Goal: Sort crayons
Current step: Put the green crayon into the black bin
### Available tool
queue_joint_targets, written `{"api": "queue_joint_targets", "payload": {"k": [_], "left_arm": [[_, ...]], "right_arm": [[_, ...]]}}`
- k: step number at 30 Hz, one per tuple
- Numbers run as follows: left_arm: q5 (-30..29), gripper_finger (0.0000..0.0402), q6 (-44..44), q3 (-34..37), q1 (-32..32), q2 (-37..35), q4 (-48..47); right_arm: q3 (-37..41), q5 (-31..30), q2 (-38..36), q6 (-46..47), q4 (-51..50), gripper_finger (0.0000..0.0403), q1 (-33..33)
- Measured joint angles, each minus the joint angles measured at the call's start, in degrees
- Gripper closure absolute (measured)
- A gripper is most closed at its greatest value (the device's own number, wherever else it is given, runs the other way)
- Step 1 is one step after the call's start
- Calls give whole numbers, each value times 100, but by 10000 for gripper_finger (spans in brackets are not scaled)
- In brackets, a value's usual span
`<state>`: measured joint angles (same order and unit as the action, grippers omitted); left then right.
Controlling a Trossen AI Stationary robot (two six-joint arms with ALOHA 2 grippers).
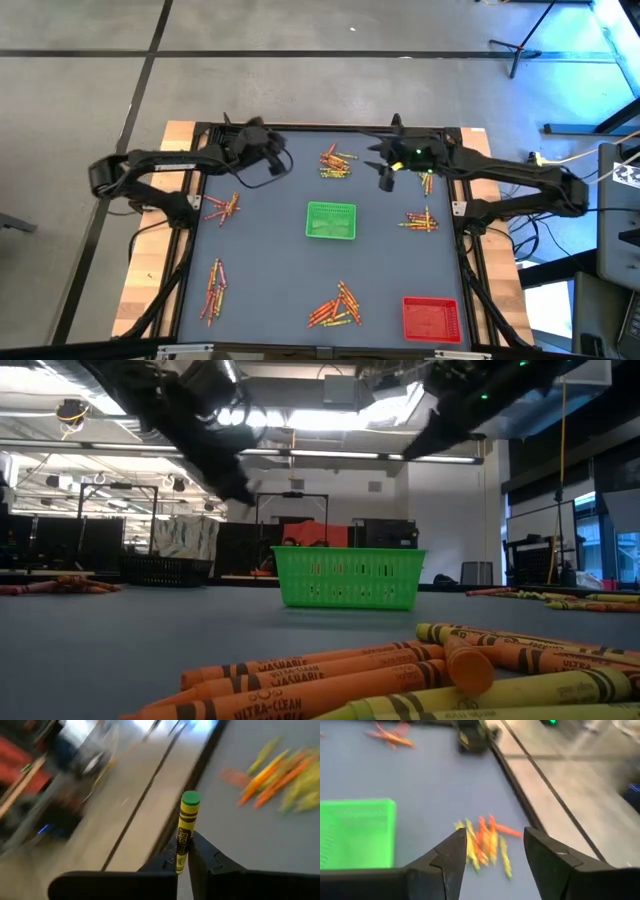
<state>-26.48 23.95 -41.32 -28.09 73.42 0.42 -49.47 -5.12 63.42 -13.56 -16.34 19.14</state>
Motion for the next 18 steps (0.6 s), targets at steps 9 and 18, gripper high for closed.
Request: {"api": "queue_joint_targets", "payload": {"k": [9, 18], "left_arm": [[-114, 396, 582, 0, -1318, -29, -1505], [-170, 394, 438, 0, -2153, 256, -1570]], "right_arm": [[4, -1402, -184, 151, -1487, 217, 2], [7, -1439, -182, 160, -1630, 217, 2]]}}
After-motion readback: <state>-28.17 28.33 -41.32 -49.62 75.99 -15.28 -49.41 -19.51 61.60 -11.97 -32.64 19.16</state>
